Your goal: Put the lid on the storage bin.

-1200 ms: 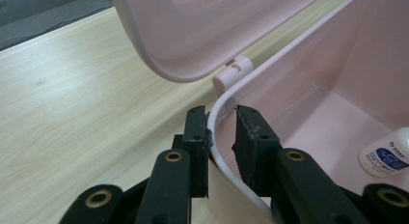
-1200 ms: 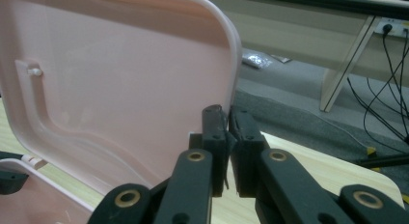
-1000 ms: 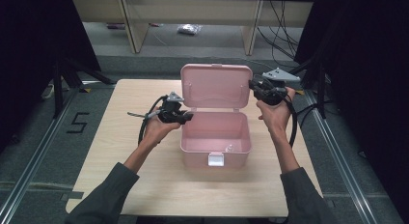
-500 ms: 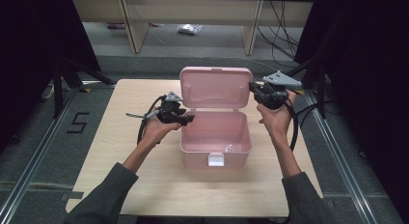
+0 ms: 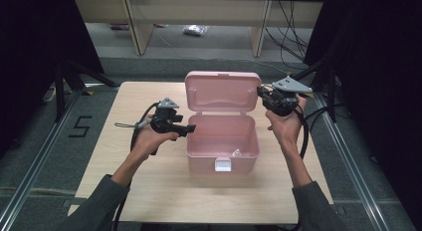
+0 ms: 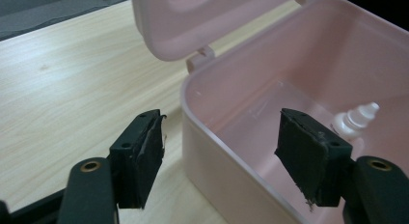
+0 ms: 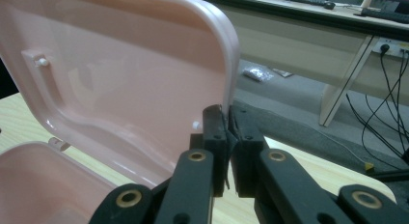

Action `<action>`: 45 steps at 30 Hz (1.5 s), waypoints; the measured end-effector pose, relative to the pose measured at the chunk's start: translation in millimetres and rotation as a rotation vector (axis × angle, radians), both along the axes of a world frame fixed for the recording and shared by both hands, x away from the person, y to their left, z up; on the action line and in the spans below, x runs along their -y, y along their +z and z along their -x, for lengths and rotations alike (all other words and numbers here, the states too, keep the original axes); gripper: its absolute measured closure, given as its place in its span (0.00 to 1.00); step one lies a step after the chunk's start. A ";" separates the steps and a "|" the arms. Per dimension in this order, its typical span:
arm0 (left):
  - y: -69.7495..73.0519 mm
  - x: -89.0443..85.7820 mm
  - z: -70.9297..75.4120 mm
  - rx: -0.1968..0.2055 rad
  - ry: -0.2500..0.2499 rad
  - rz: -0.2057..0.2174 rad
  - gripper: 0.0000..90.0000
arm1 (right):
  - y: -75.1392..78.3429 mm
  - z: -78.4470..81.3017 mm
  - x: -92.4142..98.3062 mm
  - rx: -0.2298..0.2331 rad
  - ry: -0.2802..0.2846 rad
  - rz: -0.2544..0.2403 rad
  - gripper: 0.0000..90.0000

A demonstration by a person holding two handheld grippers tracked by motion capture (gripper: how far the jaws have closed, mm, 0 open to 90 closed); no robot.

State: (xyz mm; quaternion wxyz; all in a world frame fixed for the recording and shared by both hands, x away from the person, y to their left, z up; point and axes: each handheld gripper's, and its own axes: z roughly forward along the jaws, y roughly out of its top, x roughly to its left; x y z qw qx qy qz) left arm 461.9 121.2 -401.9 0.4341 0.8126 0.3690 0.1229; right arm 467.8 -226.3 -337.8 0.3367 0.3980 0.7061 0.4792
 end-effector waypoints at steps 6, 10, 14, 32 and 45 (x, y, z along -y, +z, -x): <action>3.1 0.5 10.7 -0.002 -0.038 -0.020 0.36 | -1.0 7.4 1.4 -0.024 0.008 -0.011 0.97; 3.5 -0.9 15.1 0.003 -0.047 -0.019 0.36 | -0.3 10.2 2.5 -0.015 0.014 0.014 0.97; 4.3 -3.7 20.8 0.009 -0.064 -0.018 0.36 | -1.6 13.2 1.8 -0.015 0.010 -0.001 0.97; 6.7 -16.0 46.6 0.027 -0.084 -0.009 0.35 | -5.8 29.9 4.5 0.018 0.023 0.034 0.98; 0.1 -20.1 62.2 0.008 -0.110 0.003 0.34 | -11.5 45.8 6.7 0.013 0.038 0.040 0.97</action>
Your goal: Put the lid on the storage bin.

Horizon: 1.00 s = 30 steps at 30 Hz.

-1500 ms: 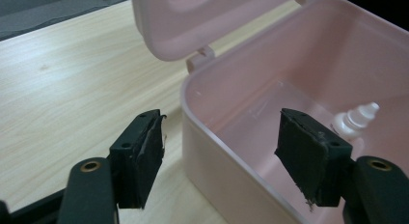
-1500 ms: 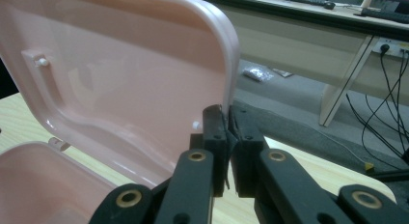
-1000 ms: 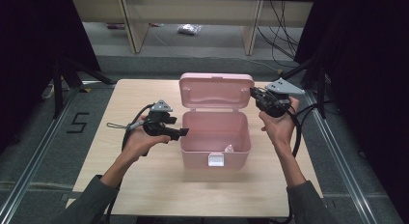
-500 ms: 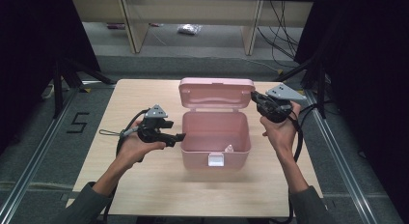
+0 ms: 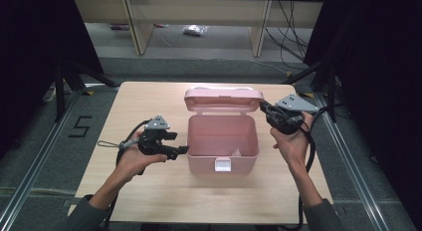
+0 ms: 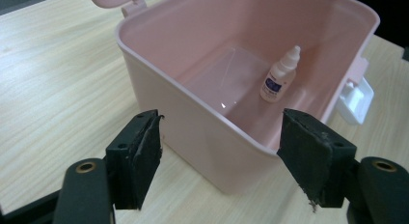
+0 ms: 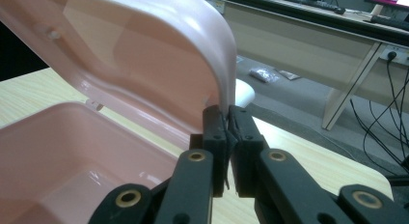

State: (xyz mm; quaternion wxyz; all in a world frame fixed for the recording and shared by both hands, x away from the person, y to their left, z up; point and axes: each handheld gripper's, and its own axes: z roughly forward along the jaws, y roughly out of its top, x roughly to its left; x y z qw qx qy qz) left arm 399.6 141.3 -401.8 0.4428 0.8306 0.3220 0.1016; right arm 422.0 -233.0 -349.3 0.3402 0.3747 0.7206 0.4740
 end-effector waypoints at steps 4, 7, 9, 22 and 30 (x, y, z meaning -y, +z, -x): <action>-0.6 0.4 5.2 -0.002 -0.006 0.014 0.34 | -1.3 2.4 1.1 0.003 0.010 0.006 0.97; -1.0 1.5 10.6 0.001 -0.009 0.007 0.34 | -2.2 4.4 2.1 -0.008 0.022 0.002 0.96; -2.3 1.8 12.3 0.003 -0.022 0.010 0.34 | -3.4 5.8 2.4 -0.005 0.023 -0.004 0.96; -9.8 -4.0 21.0 0.013 -0.015 -0.023 0.34 | -8.9 13.5 6.1 -0.015 0.034 -0.014 0.95; -17.3 -5.2 22.6 0.005 -0.020 -0.039 0.33 | -13.8 18.5 8.1 -0.013 0.047 -0.018 0.95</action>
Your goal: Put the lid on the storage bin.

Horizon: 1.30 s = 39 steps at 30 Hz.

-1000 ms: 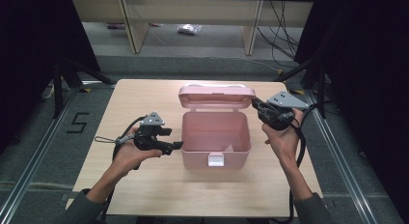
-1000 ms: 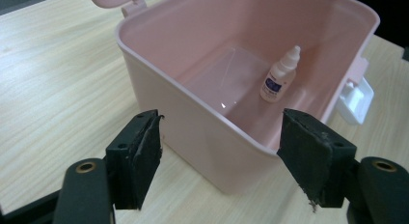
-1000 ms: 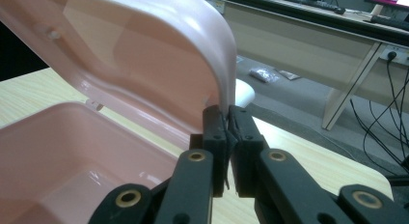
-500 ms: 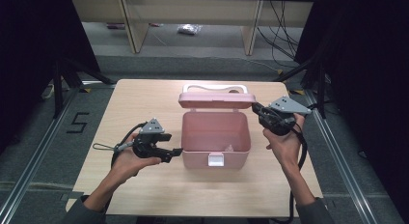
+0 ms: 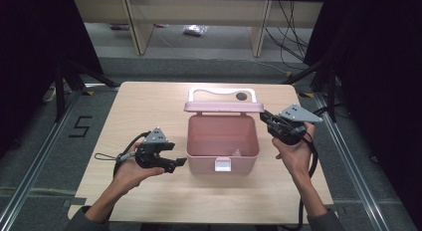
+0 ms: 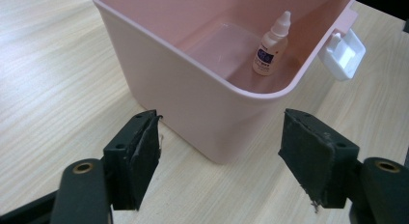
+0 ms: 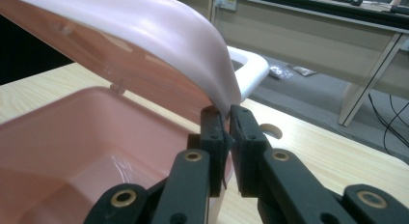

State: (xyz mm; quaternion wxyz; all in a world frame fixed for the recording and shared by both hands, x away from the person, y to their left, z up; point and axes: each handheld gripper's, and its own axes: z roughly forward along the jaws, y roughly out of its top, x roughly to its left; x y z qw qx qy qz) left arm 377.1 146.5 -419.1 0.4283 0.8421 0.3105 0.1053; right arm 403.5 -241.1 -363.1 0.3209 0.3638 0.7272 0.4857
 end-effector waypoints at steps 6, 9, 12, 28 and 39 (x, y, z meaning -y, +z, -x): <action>-2.6 -0.5 2.5 -0.007 0.000 -0.020 0.30 | -4.1 4.3 1.2 -0.006 0.005 -0.004 0.94; -4.7 -0.8 3.7 -0.016 0.000 -0.027 0.30 | -6.2 6.5 1.4 -0.009 0.006 -0.008 0.94; -6.6 -1.7 4.9 -0.020 0.004 -0.028 0.30 | -8.1 9.7 0.3 -0.034 0.009 -0.029 0.94; -10.3 -7.3 11.8 -0.022 -0.004 -0.040 0.30 | -14.8 15.1 1.9 -0.021 0.011 -0.025 0.93; -15.7 -12.6 14.7 -0.028 0.006 -0.064 0.29 | -20.4 19.8 2.7 -0.018 0.015 -0.020 0.93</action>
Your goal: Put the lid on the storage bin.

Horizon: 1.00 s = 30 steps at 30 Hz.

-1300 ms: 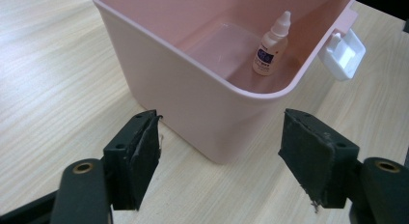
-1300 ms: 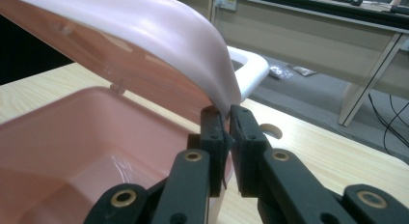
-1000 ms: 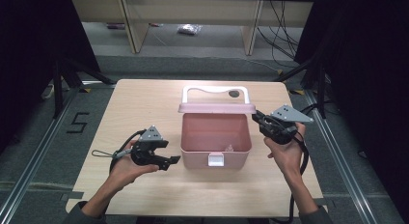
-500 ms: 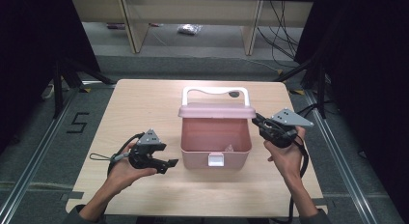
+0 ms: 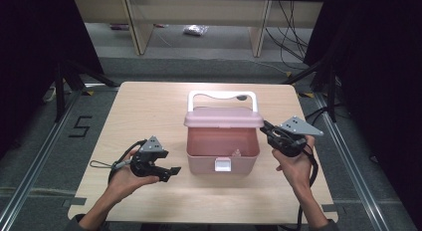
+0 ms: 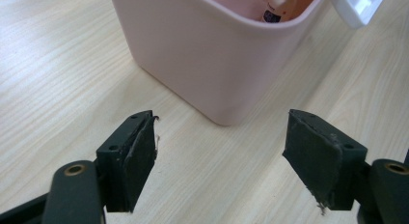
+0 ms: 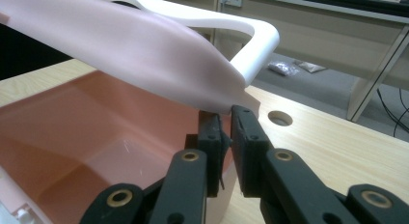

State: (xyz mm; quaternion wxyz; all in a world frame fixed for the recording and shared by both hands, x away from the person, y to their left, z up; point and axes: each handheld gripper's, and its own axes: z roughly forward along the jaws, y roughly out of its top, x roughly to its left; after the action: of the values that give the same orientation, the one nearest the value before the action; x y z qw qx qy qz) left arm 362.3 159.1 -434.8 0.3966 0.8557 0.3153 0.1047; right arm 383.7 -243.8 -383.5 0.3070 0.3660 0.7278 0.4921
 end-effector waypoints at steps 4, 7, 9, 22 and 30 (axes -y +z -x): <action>-1.7 -1.2 1.4 -0.002 0.007 -0.005 0.29 | -1.5 1.5 -0.5 0.004 -0.007 -0.001 0.93; -2.6 -2.7 1.9 -0.004 -0.005 -0.009 0.29 | -1.8 2.7 0.0 0.000 -0.003 -0.002 0.93; -4.0 -2.7 2.8 -0.006 0.000 -0.004 0.29 | -2.1 4.4 -0.2 -0.026 0.002 -0.012 0.92; -6.4 -5.5 7.0 -0.009 -0.002 -0.011 0.29 | -9.1 7.3 1.5 -0.017 0.013 -0.002 0.90; -9.3 -5.6 10.0 0.003 0.003 -0.021 0.29 | -12.3 10.9 0.9 -0.059 0.019 -0.019 0.90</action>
State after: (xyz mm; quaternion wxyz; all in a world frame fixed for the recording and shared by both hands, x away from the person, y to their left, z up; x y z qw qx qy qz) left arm 352.3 164.7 -444.2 0.3882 0.8591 0.3150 0.1101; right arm 372.8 -244.7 -395.8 0.2770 0.3764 0.7352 0.4910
